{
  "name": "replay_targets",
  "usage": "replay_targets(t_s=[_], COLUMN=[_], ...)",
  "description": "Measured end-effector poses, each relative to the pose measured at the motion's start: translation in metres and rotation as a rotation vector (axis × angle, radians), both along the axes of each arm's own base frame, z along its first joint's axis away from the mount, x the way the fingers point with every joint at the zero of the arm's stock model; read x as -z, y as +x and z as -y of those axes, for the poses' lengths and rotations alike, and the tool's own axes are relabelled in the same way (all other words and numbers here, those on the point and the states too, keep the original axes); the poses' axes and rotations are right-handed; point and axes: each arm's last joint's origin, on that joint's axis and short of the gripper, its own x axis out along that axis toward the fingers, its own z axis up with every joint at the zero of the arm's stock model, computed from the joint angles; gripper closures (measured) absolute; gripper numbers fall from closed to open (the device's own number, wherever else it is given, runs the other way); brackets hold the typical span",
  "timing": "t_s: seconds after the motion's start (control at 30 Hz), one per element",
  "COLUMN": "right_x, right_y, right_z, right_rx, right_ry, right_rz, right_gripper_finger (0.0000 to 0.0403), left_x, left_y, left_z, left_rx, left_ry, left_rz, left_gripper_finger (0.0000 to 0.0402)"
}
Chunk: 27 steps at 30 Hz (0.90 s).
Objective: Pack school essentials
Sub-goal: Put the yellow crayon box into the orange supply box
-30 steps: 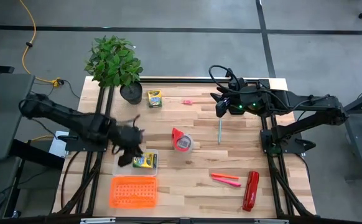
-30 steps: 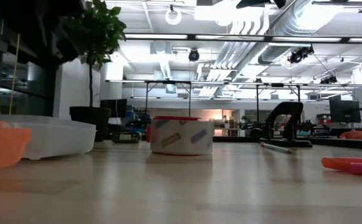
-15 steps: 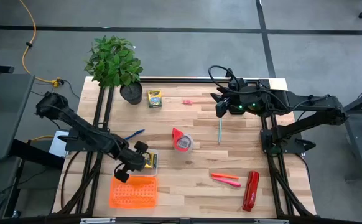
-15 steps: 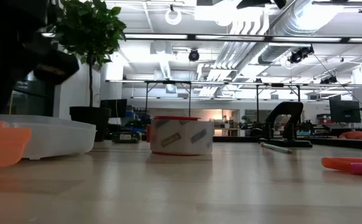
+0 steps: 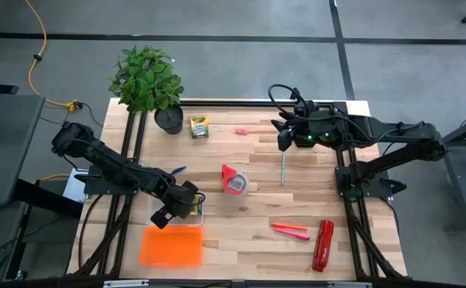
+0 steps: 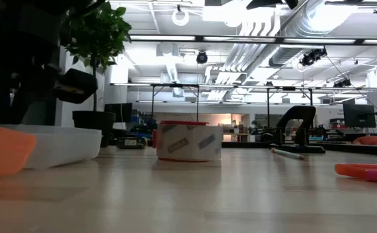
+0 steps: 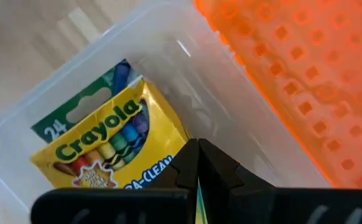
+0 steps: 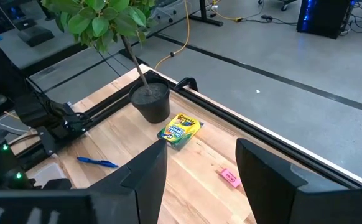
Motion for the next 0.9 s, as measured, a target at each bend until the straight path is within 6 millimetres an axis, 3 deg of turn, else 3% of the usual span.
replay_targets(t_s=[0.27,0.4,0.5,0.67,0.9], right_x=[0.0,0.0,0.0,0.001,0.001], right_y=[0.0,0.0,0.0,0.0,0.0], right_z=[0.0,0.0,0.0,0.0,0.0], right_rx=[0.007,0.007,0.007,0.007,0.006], right_ry=[-0.004,-0.004,-0.004,-0.005,-0.007], right_rz=[0.0,0.0,-0.002,-0.01,-0.015], right_gripper_finger=[0.0219,0.0219,0.0219,0.0219,0.0219], left_x=[-0.047,-0.058,-0.048,-0.016,0.007], left_y=[-0.001,-0.019,-0.036,-0.054,-0.053], left_z=[-0.006,-0.012,-0.016,-0.018,-0.018], left_rx=[-0.179,-0.319,-0.416,-0.553,-0.633], left_ry=[-0.066,-0.04,-0.023,-0.076,-0.068], left_rz=[0.107,0.058,-0.058,-0.225,-0.307], left_gripper_finger=[0.0401,0.0401,0.0401,0.0401,0.0401])
